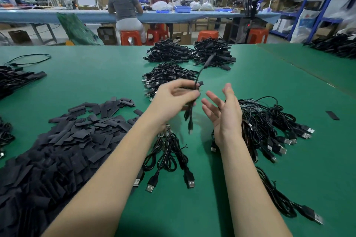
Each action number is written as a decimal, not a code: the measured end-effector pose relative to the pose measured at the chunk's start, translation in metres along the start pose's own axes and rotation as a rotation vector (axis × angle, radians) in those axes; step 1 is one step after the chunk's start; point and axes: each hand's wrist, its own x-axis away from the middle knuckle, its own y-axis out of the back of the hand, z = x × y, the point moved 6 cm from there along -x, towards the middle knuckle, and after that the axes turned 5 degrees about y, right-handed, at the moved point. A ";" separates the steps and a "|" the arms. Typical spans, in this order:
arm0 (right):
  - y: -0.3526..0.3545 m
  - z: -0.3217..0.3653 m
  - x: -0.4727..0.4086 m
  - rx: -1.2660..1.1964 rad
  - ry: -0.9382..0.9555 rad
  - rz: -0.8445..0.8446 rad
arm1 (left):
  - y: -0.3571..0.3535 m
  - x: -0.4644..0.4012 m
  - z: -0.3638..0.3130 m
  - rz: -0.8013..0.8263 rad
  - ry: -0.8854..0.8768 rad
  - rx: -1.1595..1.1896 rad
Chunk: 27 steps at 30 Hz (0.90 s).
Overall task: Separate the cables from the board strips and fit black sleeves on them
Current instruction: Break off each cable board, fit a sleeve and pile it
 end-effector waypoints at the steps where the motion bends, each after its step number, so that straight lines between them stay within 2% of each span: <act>1: 0.000 -0.003 0.001 0.028 -0.014 -0.005 | 0.004 -0.012 -0.008 -0.040 -0.040 -0.101; 6: -0.004 -0.014 0.002 0.138 -0.072 0.021 | 0.024 -0.080 -0.038 -0.204 -0.157 -0.787; 9: -0.007 -0.017 0.000 0.203 -0.058 0.054 | 0.033 -0.110 -0.048 -0.295 -0.247 -1.049; 11: -0.009 -0.017 0.000 0.220 -0.055 0.072 | 0.036 -0.126 -0.047 -0.319 -0.282 -1.136; 16: -0.012 -0.018 0.001 0.248 -0.066 0.093 | 0.038 -0.146 0.002 -0.191 -0.159 -1.208; 23: -0.014 -0.016 0.005 0.266 -0.077 0.118 | 0.039 -0.128 0.002 -0.251 -0.263 -1.179; 27: -0.013 -0.018 0.007 0.307 -0.086 0.146 | 0.049 -0.092 -0.005 -0.339 -0.298 -0.992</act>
